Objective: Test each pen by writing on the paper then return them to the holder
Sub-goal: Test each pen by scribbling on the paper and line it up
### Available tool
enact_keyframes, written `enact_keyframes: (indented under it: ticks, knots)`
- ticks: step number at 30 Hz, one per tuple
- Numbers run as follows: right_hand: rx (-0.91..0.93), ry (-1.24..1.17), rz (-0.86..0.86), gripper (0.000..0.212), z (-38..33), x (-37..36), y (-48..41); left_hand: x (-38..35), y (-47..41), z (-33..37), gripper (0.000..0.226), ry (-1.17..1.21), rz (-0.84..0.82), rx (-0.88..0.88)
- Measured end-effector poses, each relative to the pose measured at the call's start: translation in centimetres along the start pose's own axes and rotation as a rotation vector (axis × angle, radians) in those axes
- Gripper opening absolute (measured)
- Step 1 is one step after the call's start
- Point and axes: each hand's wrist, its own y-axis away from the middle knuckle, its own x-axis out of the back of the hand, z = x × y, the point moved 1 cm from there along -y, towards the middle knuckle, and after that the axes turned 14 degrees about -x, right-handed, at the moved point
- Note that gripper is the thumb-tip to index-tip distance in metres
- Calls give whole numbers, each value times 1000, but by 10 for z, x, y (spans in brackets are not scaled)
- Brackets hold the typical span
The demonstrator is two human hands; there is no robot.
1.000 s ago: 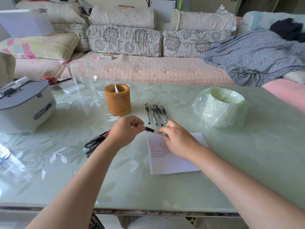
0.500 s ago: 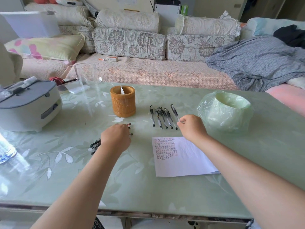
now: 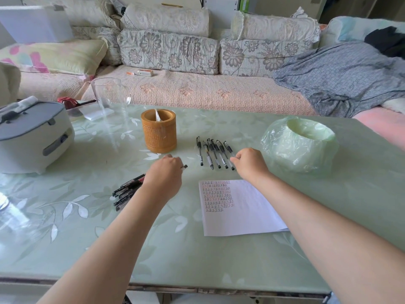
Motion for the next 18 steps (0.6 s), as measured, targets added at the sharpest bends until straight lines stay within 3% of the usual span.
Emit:
enact_keyframes:
  ticks: [6,11,18]
  knots:
    - [40,13,-20,23,-16,20,24,6,9,18,21,217,151,-134]
    - [129,-297,-360,21,-43,36,63,9,16,31,18,338,201,-172]
    - [75,-474,-502,17,-48,51,100,21,30,43,23,470,223,-142]
